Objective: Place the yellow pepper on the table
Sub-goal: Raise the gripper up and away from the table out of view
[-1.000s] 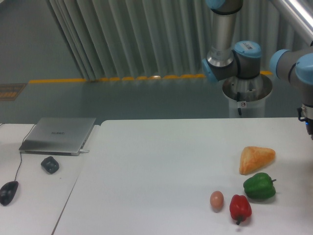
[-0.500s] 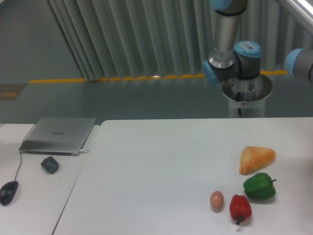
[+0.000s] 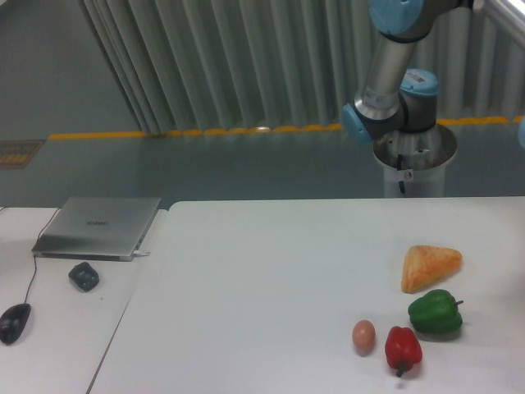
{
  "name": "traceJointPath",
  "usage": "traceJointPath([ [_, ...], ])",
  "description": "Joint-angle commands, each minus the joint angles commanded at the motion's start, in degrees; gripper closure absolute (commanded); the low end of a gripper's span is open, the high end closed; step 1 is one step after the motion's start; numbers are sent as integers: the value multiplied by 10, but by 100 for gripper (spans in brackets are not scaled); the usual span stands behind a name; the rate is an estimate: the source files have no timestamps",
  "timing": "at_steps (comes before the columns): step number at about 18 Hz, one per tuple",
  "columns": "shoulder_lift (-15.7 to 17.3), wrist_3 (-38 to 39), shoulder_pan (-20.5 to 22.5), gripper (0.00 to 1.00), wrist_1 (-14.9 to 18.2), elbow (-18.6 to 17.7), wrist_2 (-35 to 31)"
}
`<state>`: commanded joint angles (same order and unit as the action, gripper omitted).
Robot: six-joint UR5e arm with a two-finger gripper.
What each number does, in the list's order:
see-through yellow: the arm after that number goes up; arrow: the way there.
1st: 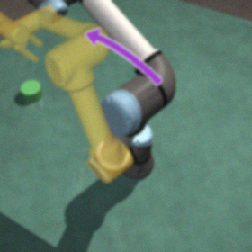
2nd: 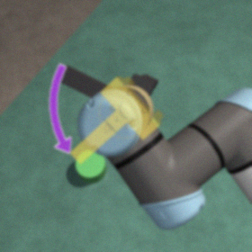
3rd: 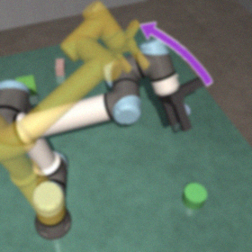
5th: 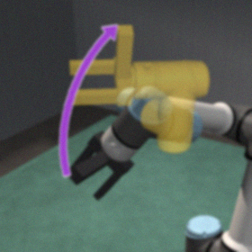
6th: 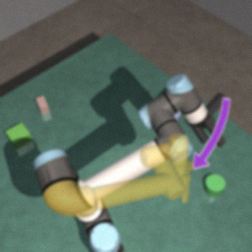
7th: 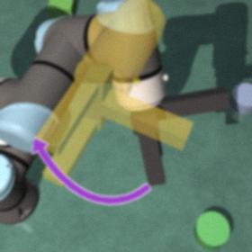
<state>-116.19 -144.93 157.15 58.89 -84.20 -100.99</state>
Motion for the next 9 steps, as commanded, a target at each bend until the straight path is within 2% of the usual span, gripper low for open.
traceJointPath([
  [9,-26,0,21,0,-6,4,0],
])
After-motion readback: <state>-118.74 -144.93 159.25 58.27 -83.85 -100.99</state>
